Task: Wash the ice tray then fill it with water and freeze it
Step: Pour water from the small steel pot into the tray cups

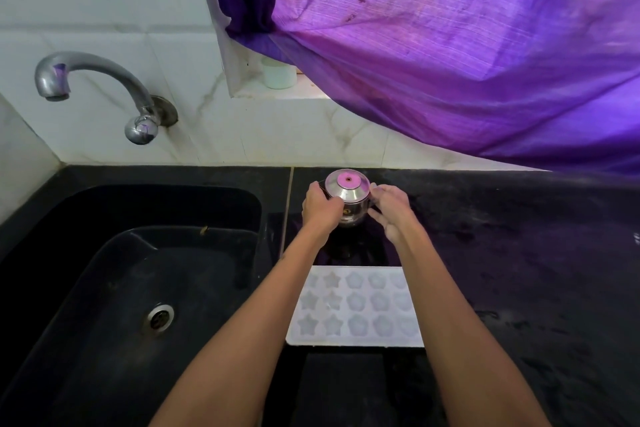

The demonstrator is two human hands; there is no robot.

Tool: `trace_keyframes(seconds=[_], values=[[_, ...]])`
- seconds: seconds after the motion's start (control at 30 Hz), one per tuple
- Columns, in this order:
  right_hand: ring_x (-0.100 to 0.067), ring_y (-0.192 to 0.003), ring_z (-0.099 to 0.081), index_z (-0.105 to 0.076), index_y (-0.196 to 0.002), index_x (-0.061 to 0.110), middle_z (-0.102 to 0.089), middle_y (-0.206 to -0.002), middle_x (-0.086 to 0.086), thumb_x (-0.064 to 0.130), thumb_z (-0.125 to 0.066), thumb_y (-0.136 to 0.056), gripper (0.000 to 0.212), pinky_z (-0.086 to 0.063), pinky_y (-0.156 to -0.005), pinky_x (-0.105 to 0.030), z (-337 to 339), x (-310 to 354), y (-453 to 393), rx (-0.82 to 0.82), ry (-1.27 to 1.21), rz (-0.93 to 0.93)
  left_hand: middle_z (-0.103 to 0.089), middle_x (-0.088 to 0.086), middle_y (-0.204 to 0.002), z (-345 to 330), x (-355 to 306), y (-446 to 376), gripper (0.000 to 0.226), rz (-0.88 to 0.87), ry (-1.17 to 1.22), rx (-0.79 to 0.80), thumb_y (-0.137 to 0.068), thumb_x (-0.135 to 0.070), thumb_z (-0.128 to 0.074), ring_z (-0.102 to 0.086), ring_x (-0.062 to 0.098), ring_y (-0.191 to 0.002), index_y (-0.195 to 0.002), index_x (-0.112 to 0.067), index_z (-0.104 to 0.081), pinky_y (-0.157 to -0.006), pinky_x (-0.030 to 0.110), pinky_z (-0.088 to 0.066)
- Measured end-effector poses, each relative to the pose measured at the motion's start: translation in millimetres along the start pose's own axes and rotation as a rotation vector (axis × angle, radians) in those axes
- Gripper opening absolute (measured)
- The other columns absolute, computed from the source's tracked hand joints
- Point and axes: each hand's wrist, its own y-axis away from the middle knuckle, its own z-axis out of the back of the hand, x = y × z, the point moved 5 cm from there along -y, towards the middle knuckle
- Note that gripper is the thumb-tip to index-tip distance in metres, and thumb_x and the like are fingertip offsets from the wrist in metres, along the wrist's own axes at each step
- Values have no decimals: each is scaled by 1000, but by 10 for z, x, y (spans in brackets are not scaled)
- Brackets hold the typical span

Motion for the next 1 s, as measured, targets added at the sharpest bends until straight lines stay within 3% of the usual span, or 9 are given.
trace_keyframes(seconds=[0.1,0.27,0.47,0.53,0.67,0.73,0.87,0.93,1.0], values=[[-14,-96,-54,-56,-109,8,-57,-94,-3,18,-55,-98,15,-47,-99,-35,-11,7,-67,5,4,-15,-54,15,-128,-23,-13,-55,47,31,-1,5,-84,-6,-49,-52,30,-117,-131,-5,-43,-96,41,-47],[-10,-82,-53,-55,-95,12,-56,-86,-1,17,-54,-99,6,-47,-98,-36,-24,-7,-116,-5,9,-36,-53,17,-128,-37,-15,-93,45,68,9,-6,-85,-7,-47,-51,32,-118,-130,-3,-42,-97,44,-46],[-17,-103,-55,-56,-108,9,-59,-109,-8,18,-55,-98,13,-46,-103,-37,-25,-21,-131,5,36,-27,-55,15,-122,-37,-7,-84,37,89,25,-10,-87,-6,-45,-54,30,-112,-124,-3,-45,-84,36,-47],[-16,-100,-55,-57,-106,9,-60,-104,-6,18,-56,-98,12,-46,-103,-38,-29,-16,-132,8,41,-28,-55,16,-120,-36,-10,-83,35,92,26,-5,-87,-6,-45,-54,29,-110,-122,-3,-45,-80,34,-45],[-14,-88,-58,-60,-97,10,-60,-87,-4,13,-58,-96,4,-48,-100,-40,-9,36,-127,33,54,-38,-50,14,-131,-17,-42,-51,44,98,24,15,-89,-6,-44,-50,29,-119,-132,-2,-40,-90,34,-45],[-16,-89,-59,-61,-97,11,-61,-87,-5,11,-58,-96,4,-49,-98,-39,17,103,-87,48,71,-37,-49,14,-134,31,-67,-8,43,90,15,8,-90,-5,-43,-50,24,-113,-133,0,-39,-85,31,-43],[-22,-104,-57,-59,-93,6,-61,-109,-10,11,-60,-95,5,-52,-95,-37,233,230,46,-32,112,28,-44,8,-139,151,-75,120,54,48,39,15,-93,-3,-41,-45,16,-109,-145,-2,-25,-82,20,-30],[-25,-104,-60,-57,-84,8,-63,-112,-13,14,-62,-94,12,-53,-92,-37,411,240,118,-100,158,88,-54,2,-121,255,-24,221,57,16,41,-1,-93,-5,-44,-48,9,-96,-146,-4,-24,-77,15,-34],[-31,-104,-64,-59,-77,6,-66,-110,-20,18,-63,-92,20,-54,-93,-43,617,197,222,-174,244,128,-55,4,-121,374,79,322,55,-7,6,-35,-93,-10,-49,-51,12,-102,-144,-5,-32,-78,16,-40]])
